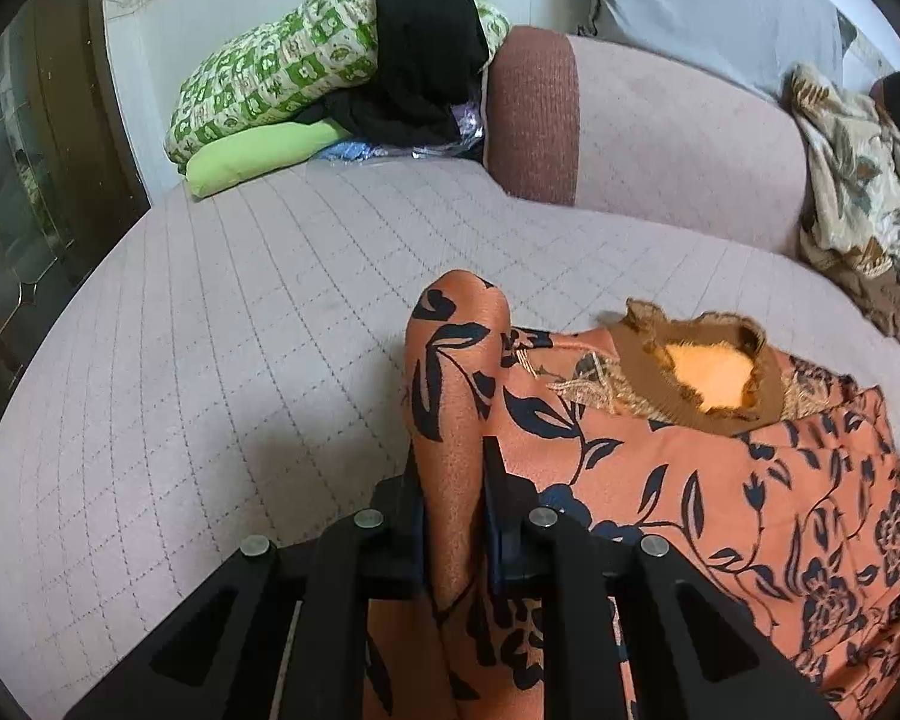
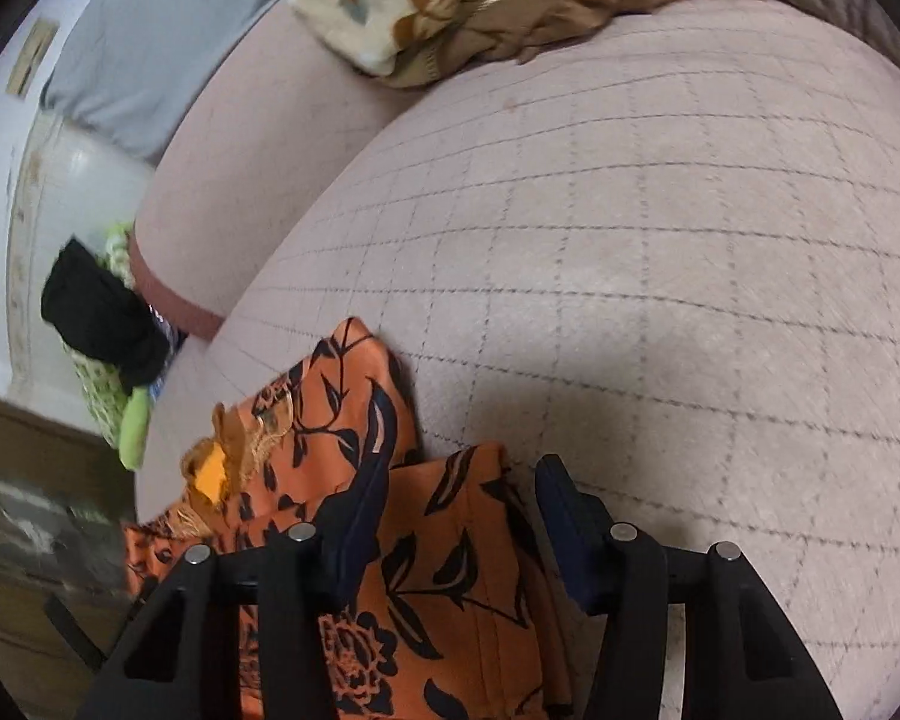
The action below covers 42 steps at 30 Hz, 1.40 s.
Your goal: Fold small clothes
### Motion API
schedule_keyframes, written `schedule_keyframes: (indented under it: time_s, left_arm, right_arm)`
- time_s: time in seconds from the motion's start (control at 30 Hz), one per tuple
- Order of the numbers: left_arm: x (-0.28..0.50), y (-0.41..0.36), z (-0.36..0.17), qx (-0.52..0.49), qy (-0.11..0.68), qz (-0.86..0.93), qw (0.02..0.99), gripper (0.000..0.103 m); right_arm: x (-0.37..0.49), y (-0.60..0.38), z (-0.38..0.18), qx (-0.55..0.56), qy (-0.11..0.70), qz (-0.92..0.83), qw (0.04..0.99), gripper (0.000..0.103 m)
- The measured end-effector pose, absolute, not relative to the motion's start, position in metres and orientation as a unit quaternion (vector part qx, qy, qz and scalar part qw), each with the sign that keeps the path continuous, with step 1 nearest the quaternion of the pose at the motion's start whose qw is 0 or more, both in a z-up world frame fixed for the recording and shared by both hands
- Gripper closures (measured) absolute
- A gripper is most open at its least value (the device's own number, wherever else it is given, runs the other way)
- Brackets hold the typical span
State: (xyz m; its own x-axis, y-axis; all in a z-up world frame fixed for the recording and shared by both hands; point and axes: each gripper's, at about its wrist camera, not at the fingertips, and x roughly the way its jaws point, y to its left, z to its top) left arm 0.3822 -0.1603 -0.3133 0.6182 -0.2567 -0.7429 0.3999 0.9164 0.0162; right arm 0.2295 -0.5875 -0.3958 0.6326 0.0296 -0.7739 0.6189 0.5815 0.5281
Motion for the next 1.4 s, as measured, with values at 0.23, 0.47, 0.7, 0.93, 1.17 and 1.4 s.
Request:
schedule_keyframes:
  time_s: [0.23, 0.47, 0.7, 0.93, 1.17, 1.4]
  left_arm:
    - [0.382, -0.148, -0.305, 0.065, 0.392, -0.183, 0.899, 0.087]
    - [0.387, -0.124, -0.305, 0.035, 0.398, -0.168, 0.901, 0.088]
    - [0.400, -0.106, -0.315, 0.072, 0.403, -0.073, 0.909, 0.098]
    - [0.391, -0.097, -0.282, -0.036, 0.390, -0.152, 0.907, 0.093]
    - [0.360, -0.175, -0.307, 0.089, 0.414, -0.218, 0.879, 0.039]
    - [0.364, -0.179, -0.330, 0.118, 0.455, -0.180, 0.864, 0.038]
  right_arm:
    - [0.222, -0.555, -0.356, 0.331, 0.337, -0.212, 0.855, 0.097]
    - [0.213, -0.515, -0.305, 0.277, 0.199, -0.145, 0.929, 0.097]
    - [0.250, -0.556, -0.389, 0.365, 0.374, -0.188, 0.831, 0.067]
    - [0.205, -0.558, -0.330, 0.377, 0.196, -0.167, 0.890, 0.023]
    - [0.266, -0.494, -0.366, 0.235, 0.365, -0.118, 0.893, 0.072]
    - [0.268, -0.493, -0.379, 0.220, 0.393, -0.153, 0.880, 0.074]
